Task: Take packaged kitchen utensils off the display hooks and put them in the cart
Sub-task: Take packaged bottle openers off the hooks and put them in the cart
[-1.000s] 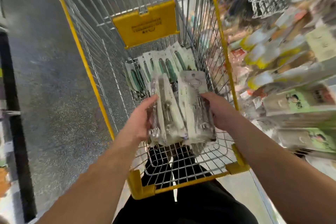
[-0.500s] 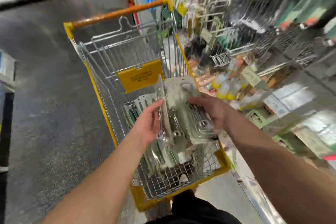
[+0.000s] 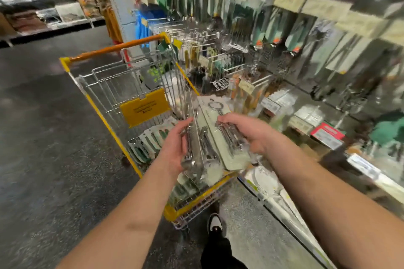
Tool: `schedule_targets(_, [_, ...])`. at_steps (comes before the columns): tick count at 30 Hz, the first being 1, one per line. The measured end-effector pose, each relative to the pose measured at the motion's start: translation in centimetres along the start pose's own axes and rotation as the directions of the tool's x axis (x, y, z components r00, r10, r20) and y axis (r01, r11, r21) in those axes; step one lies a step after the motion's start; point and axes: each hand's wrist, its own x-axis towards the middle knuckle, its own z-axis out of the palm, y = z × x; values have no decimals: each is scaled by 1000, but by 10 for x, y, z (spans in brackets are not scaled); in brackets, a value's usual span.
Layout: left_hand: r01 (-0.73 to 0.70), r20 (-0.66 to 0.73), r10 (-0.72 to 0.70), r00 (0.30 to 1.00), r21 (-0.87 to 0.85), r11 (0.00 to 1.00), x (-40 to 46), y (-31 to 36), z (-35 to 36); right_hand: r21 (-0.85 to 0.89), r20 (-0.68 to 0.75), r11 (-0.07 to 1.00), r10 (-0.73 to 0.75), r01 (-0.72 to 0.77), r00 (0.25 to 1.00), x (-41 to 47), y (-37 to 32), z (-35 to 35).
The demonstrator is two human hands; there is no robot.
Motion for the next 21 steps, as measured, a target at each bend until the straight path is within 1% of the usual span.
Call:
schedule_targets(3, [15,34,-18,999,64,998,-25,-14,32,-3,-73,1000,-8,8,997,-45,12,-17])
schedule_targets(6, [68,108,-83,991,132,989,-49,-31,68,14,-188,1000,-1,3,982,-86,24,-40])
schedule_targets(7, [85,127,-104,986,148,985,-56,-37,79,41,-210,999,2,7,978,-99,28,-49])
schedule_targets(10, [81,145,-108,984,180,980,-70,-56,107,157,-241,987,25,14,970,-142,42,-73])
schedule_targets(13, [70,225,-122,967,226,972,-107,-84,142,242,-379,967,22,77,925,-197,68,-100])
schedule_targets(14, [53,266,-117,957,235,971,-120,-96,154,268,-429,959,36,89,902,-216,78,-109])
schedule_targets(16, [53,310,-138,941,268,962,-145,-123,179,286,-468,955,72,74,881,-255,101,-128])
schedule_targets(19, [121,356,-216,909,270,955,-176,-179,217,314,-520,946,101,80,848,-316,149,-158])
schedule_targets(21, [141,386,-253,887,297,944,-196,-224,239,307,-577,947,108,92,809,-375,172,-163])
